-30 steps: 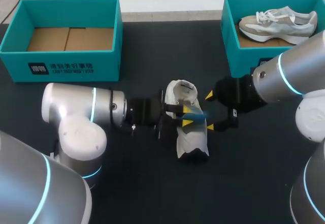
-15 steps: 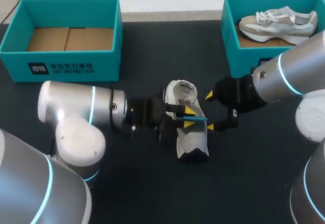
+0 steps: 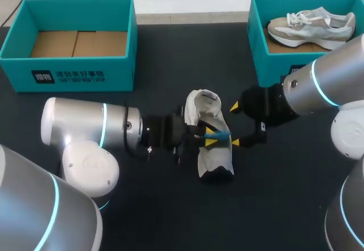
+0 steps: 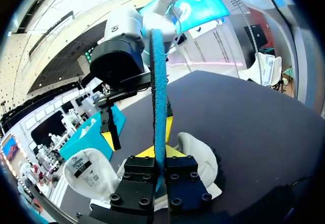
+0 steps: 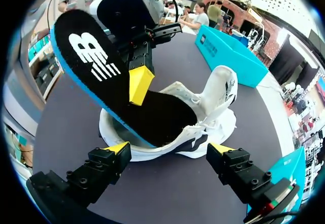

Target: Take the shoe out of the shoebox, open the shoe tongue, remove and reinsert the insole, then place the shoe into the shoebox

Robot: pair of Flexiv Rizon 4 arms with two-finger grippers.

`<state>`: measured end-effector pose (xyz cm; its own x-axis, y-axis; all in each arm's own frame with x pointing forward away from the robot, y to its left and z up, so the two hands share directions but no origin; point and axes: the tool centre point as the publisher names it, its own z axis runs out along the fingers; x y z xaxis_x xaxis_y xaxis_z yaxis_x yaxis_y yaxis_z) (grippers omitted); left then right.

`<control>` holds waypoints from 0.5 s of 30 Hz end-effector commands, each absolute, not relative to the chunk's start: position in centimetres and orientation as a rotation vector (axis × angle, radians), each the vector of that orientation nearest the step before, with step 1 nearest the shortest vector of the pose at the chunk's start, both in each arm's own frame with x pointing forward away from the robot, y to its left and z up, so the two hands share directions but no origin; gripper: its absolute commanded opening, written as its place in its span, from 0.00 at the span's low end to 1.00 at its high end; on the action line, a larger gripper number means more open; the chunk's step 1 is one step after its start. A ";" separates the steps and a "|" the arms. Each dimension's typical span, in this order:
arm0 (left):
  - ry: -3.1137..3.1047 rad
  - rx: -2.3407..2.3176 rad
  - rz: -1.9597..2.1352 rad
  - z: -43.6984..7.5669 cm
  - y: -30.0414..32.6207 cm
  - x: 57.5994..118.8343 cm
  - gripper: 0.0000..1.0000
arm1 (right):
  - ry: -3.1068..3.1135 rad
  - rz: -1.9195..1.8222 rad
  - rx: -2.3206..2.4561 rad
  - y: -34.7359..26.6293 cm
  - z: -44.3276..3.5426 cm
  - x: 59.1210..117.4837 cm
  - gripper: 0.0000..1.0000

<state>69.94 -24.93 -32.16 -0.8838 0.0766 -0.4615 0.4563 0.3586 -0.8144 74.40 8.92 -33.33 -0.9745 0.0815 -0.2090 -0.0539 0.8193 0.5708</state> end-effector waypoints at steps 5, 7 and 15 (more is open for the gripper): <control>2.317 0.477 -1.484 -33.1 -25.3 70.3 0.00 | 2.776 0.881 0.023 8.9 -33.4 74.2 1.00; 2.321 0.478 -1.474 -33.4 -25.2 70.5 0.00 | 2.776 0.881 0.023 8.9 -33.4 74.2 1.00; 2.342 0.458 -1.426 -34.4 -24.7 71.6 0.00 | 2.776 0.881 0.023 8.9 -33.4 74.2 1.00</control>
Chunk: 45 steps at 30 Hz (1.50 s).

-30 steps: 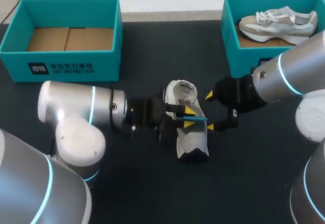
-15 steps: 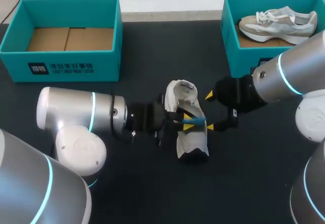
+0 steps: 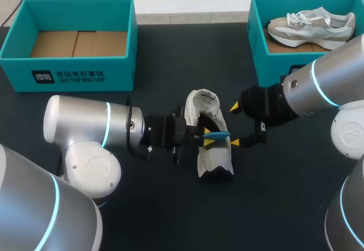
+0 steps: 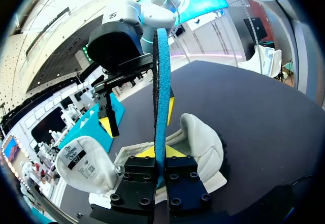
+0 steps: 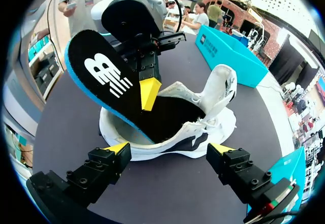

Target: Take the shoe out of the shoebox, open the shoe tongue, remove and reinsert the insole, then place the shoe into the shoebox

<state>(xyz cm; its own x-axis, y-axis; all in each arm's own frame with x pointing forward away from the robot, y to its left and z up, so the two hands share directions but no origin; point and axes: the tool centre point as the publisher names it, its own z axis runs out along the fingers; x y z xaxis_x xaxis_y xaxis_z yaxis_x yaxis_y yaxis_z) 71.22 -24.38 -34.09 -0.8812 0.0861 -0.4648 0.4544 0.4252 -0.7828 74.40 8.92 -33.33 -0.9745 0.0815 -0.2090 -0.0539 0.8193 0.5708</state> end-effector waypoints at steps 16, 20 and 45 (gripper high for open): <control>2.334 0.460 -1.412 -33.5 -24.7 71.1 0.45 | 2.776 0.881 0.023 8.9 -33.4 74.2 1.00; 2.307 0.477 -1.414 -32.6 -24.8 70.6 0.43 | 2.776 0.881 0.023 8.9 -33.4 74.2 1.00; 2.336 0.450 -1.430 -35.6 -25.1 72.1 0.00 | 2.776 0.881 0.023 8.9 -33.4 74.2 1.00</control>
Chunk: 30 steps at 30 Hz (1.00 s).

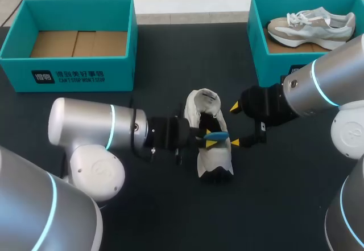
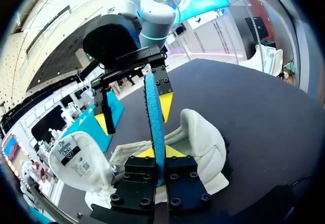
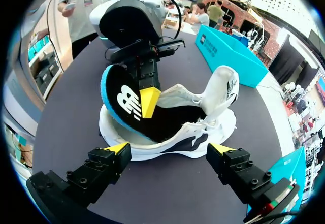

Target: Take the shoe out of the shoebox, open the shoe tongue, remove and reinsert the insole, then place the shoe into the shoebox

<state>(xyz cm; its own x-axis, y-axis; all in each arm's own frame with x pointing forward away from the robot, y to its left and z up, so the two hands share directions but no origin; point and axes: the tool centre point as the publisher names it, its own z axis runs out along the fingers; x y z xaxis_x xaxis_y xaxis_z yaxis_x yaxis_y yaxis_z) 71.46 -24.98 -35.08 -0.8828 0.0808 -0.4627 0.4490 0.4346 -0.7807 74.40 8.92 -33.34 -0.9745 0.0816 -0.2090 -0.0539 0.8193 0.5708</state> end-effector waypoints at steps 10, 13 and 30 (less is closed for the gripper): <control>2.332 0.430 -1.426 -35.8 -24.9 72.1 0.42 | 2.776 0.881 0.023 8.9 -33.4 74.2 1.00; 2.305 0.452 -1.422 -34.7 -24.9 71.6 0.45 | 2.776 0.881 0.023 8.9 -33.4 74.2 1.00; 2.244 0.478 -1.432 -32.3 -24.4 69.8 0.29 | 2.776 0.881 0.023 8.9 -33.4 74.2 1.00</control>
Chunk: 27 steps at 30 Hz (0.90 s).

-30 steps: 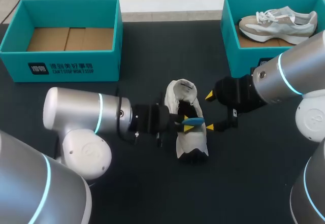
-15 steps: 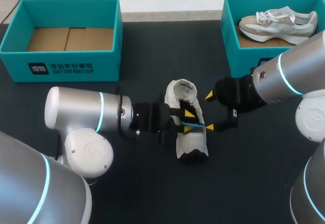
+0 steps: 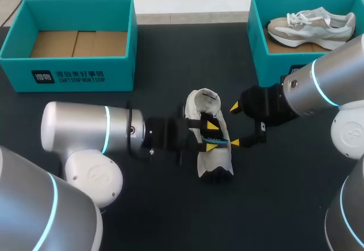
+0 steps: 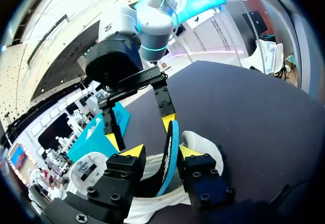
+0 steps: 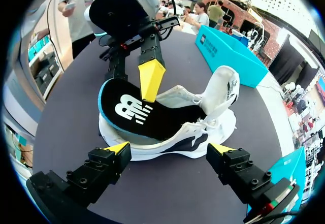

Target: Take the shoe out of the shoebox, open the shoe tongue, remove and reinsert the insole, then place the shoe into the shoebox

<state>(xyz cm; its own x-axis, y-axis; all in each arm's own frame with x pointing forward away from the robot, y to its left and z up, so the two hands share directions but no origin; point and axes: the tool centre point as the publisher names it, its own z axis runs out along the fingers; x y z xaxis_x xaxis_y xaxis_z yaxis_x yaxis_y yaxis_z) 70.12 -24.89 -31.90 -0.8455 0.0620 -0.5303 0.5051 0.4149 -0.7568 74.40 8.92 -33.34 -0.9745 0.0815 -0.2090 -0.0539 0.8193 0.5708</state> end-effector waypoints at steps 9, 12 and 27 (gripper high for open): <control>2.237 0.477 -1.466 -33.8 -25.0 70.8 0.00 | 2.776 0.881 0.023 8.9 -33.4 74.2 1.00; 2.249 0.472 -1.471 -34.5 -25.0 71.2 0.00 | 2.776 0.881 0.023 8.9 -33.4 74.2 1.00; 2.266 0.449 -1.480 -34.6 -24.9 70.7 0.31 | 2.776 0.881 0.023 8.9 -33.4 74.2 1.00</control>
